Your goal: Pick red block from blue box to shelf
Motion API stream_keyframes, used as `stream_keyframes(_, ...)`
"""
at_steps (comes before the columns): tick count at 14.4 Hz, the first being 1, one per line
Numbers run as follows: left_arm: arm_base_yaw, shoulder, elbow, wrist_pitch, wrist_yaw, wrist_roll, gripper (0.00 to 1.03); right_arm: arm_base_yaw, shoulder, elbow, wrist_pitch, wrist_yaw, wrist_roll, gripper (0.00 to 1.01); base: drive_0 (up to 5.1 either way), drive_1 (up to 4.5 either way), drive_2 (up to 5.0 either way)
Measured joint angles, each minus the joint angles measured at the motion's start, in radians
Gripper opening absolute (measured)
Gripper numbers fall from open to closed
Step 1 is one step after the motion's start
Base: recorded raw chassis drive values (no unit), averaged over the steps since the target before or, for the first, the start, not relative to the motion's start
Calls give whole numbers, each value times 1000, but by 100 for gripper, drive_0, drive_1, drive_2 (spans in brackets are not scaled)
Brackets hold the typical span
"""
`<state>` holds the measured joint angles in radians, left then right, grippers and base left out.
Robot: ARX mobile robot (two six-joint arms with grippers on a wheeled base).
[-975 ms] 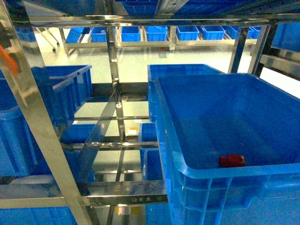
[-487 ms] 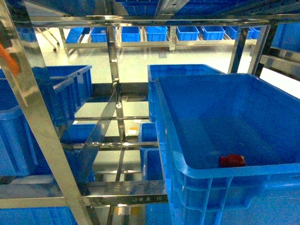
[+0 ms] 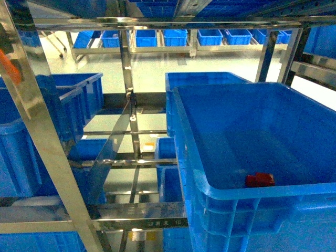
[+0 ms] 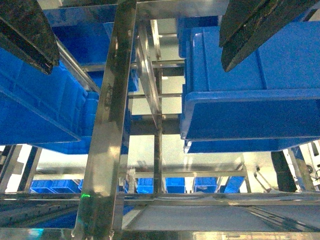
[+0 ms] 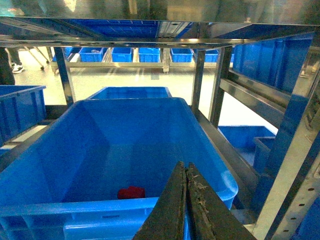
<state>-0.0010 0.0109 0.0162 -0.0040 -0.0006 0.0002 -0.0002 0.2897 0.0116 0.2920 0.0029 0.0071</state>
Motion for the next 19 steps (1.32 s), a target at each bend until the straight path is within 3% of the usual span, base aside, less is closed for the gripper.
stream_keyframes(7,0,0,0,0,0,0,98,0,-131,0,-142,0,0,2,0,0,0)
stream_keyframes(8,0,0,0,0,0,0,98,0,-228,0,-282,-2,0,2,0,0,0)
stream_keyframes(11,0,0,0,0,0,0,98,0,-285,0,-296,-2,0,5,0,0,0)
stream_keyframes(16,0,0,0,0,0,0,98,0,-285,0,-296,-2,0,64,0,0,0)
stream_keyframes(19,0,0,0,0,0,0,98,0,-285,0,-296,-2,0,90,0,0,0)
